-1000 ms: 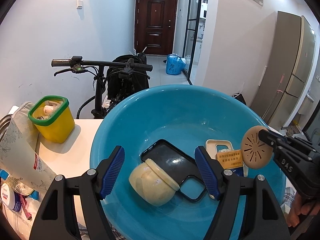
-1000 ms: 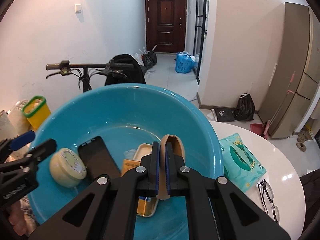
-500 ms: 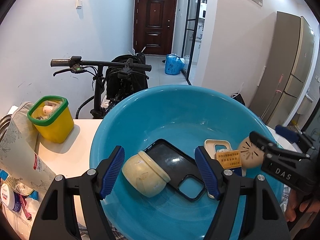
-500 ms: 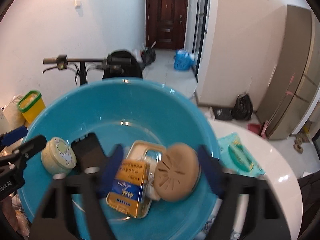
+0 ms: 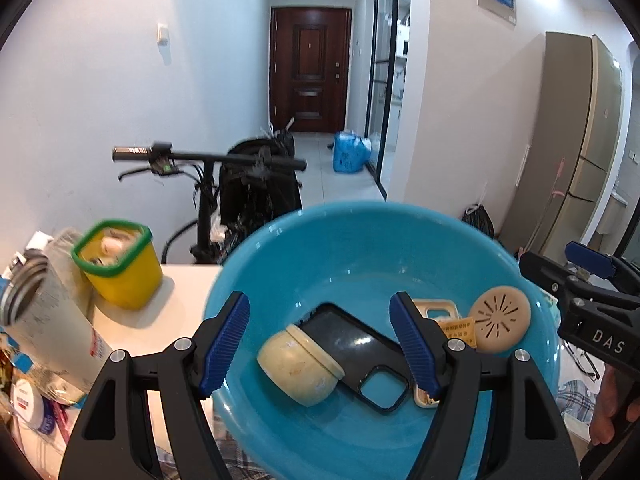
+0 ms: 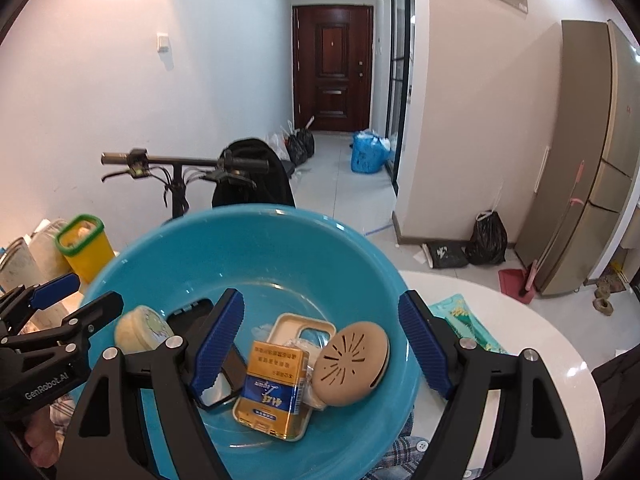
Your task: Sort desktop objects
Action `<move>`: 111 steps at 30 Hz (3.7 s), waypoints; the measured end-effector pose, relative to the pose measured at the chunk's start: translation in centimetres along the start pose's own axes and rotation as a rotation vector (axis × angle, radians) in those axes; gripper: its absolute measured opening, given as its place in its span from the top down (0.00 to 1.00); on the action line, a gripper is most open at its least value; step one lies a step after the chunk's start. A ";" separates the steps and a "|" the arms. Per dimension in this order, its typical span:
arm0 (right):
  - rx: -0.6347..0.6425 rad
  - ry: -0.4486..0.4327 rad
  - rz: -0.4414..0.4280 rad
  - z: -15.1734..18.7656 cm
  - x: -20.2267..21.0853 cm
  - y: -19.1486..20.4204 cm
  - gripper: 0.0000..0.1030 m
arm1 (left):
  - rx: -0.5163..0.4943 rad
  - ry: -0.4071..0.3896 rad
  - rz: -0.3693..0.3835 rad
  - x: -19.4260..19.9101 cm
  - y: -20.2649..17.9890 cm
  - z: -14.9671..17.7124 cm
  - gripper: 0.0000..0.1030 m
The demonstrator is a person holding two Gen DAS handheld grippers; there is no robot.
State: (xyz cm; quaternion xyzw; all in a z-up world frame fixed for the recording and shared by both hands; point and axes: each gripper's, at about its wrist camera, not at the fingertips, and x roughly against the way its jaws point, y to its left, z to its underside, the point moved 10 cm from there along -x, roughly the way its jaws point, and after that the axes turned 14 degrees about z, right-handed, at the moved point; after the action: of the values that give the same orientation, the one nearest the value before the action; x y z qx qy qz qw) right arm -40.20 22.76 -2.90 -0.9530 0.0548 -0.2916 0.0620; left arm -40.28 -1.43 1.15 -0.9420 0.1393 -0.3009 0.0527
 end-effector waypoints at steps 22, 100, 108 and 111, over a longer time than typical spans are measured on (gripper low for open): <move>-0.065 -0.226 -0.037 -3.9 9.7 -1.0 0.00 | -0.106 -0.394 0.002 14.7 -2.5 -6.5 0.17; -0.133 -0.780 0.036 4.0 42.7 -10.0 0.00 | -0.304 -0.798 0.090 45.2 -15.4 3.5 0.00; -0.204 -0.690 0.033 6.5 39.7 -11.8 0.00 | -0.316 -0.722 0.074 42.2 -15.7 6.8 0.00; -0.201 -0.650 0.026 7.6 38.1 -11.4 0.00 | -0.359 -0.676 0.067 40.1 -16.1 7.9 0.00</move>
State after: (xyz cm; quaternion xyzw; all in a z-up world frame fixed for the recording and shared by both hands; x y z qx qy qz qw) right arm -3.72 29.34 13.49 -0.9966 0.0728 0.0350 -0.0142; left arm -0.73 2.26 19.81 -0.9772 0.1952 0.0580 -0.0602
